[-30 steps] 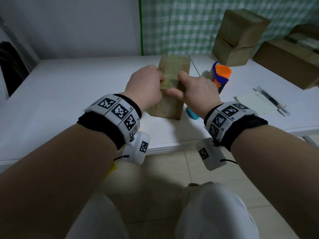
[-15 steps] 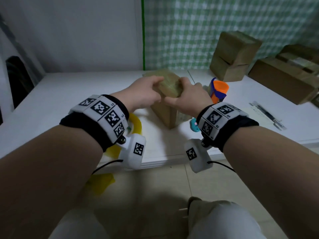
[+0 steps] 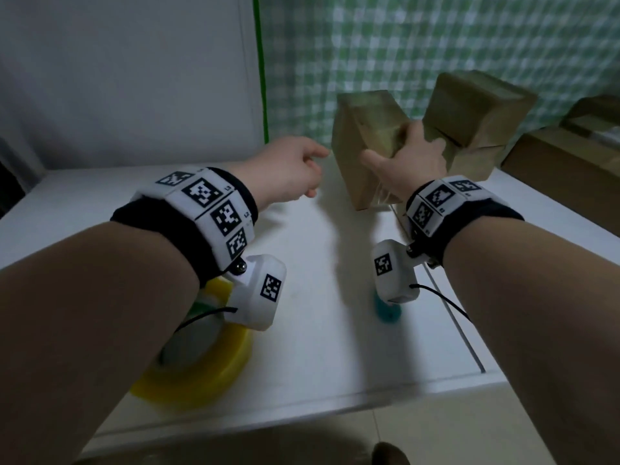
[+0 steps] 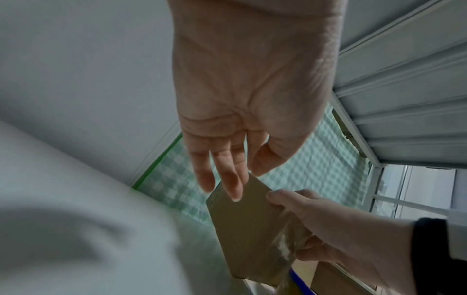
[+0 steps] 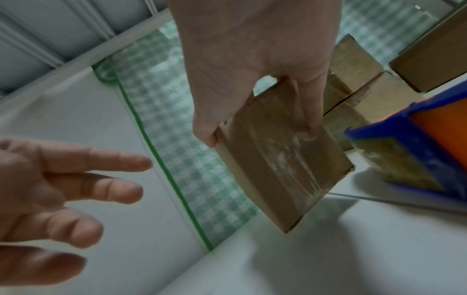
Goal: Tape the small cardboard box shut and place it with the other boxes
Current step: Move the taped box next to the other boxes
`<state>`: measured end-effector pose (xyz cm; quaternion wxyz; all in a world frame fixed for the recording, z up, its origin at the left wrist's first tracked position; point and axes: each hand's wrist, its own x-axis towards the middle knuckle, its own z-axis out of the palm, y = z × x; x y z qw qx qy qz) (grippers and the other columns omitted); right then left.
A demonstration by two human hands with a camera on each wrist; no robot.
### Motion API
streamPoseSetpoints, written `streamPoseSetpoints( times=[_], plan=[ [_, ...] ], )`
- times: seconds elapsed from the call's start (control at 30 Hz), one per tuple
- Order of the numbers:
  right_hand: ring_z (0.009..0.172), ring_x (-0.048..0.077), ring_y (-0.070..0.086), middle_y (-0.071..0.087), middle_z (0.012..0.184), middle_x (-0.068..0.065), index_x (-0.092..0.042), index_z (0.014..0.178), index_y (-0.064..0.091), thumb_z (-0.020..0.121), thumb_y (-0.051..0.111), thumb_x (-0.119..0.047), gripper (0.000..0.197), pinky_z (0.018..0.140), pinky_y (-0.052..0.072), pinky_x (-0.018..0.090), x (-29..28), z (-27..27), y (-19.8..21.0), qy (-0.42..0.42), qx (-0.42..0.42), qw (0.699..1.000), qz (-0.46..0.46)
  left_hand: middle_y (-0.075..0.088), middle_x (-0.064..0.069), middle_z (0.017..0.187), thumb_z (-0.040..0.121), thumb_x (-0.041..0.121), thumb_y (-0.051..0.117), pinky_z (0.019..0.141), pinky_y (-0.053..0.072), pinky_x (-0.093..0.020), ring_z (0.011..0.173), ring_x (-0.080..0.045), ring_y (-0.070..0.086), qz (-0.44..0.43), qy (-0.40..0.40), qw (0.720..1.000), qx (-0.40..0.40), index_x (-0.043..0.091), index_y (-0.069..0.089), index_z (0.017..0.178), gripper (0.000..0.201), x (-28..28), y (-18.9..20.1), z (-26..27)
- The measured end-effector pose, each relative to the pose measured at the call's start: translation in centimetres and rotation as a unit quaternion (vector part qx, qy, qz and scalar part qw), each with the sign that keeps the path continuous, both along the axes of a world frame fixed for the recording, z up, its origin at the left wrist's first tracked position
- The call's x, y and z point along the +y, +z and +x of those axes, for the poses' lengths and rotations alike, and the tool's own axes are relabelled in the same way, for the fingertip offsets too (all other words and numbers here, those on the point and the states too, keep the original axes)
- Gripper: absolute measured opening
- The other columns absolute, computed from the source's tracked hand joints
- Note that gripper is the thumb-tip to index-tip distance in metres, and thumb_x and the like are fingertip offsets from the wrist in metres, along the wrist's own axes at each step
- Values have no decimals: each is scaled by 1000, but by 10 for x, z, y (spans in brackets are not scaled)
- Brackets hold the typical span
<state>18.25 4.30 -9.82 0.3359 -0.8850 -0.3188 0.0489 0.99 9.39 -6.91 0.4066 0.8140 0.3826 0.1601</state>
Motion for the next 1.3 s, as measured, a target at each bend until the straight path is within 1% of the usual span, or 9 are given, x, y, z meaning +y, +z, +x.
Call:
streamPoseSetpoints(
  times=[0.17,0.37,0.63,0.73,0.83,0.93,1.03,1.17,1.3],
  plan=[
    [110,43,51,42,127,17,-25,131,35,67,62,-59,77,92,48,50,26,28,-14,-17,-3,1000,5,60,-7,102,88,1,45,68,48,-26,71,-11,62,-17,-7,1000,6,16,47,136,50,19,-17,25],
    [130,42,36,33,141,21,-26,142,29,71,56,-71,89,105,34,54,24,41,-19,-26,-23,995,-93,61,-6,103,87,2,46,77,52,-34,76,-14,63,-19,-12,1000,11,17,48,135,50,20,-21,30],
    [127,38,38,39,138,20,-13,131,46,81,54,-56,67,103,36,45,-17,-3,5,-3,-52,991,-121,60,-7,105,89,7,51,76,51,-32,75,-15,62,-16,-16,999,44,15,51,132,44,-11,0,-8],
    [106,35,55,62,112,18,-8,101,64,84,52,-47,44,85,44,37,-41,-26,11,66,-67,989,-115,61,-4,96,88,10,53,69,51,-28,75,-15,63,5,-11,996,89,17,57,124,37,-30,5,-30],
    [75,29,56,62,78,11,-10,70,61,85,54,-37,31,57,43,28,-66,-48,5,123,-21,982,-144,59,0,82,86,12,55,64,48,-27,70,-16,58,26,1,990,142,14,61,118,32,-46,5,-58],
    [85,31,66,69,93,13,-4,97,67,81,57,-36,37,73,58,37,-86,-70,-5,138,-1,967,-213,61,-7,99,86,19,59,71,48,-31,81,-23,58,43,10,975,216,13,59,122,37,-62,2,-86],
    [102,32,64,67,110,15,-3,110,65,87,51,-32,40,91,54,42,-101,-91,-7,164,-18,952,-256,54,-9,131,86,36,60,86,41,-29,110,-25,53,97,4,943,319,13,50,133,53,-75,-5,-111],
    [101,33,65,68,112,16,-2,109,66,89,49,-25,34,91,54,41,-116,-110,-10,192,-39,947,-253,38,-7,149,80,48,64,100,39,-35,131,-28,41,68,-11,919,389,19,28,147,81,-89,-19,-133],
    [97,32,64,69,106,13,-3,106,68,88,51,-19,30,86,53,35,-126,-126,-10,207,-21,951,-231,34,-6,152,76,39,73,102,42,-37,132,-28,42,71,-38,912,401,22,16,150,95,-100,-35,-140]
  ],
)
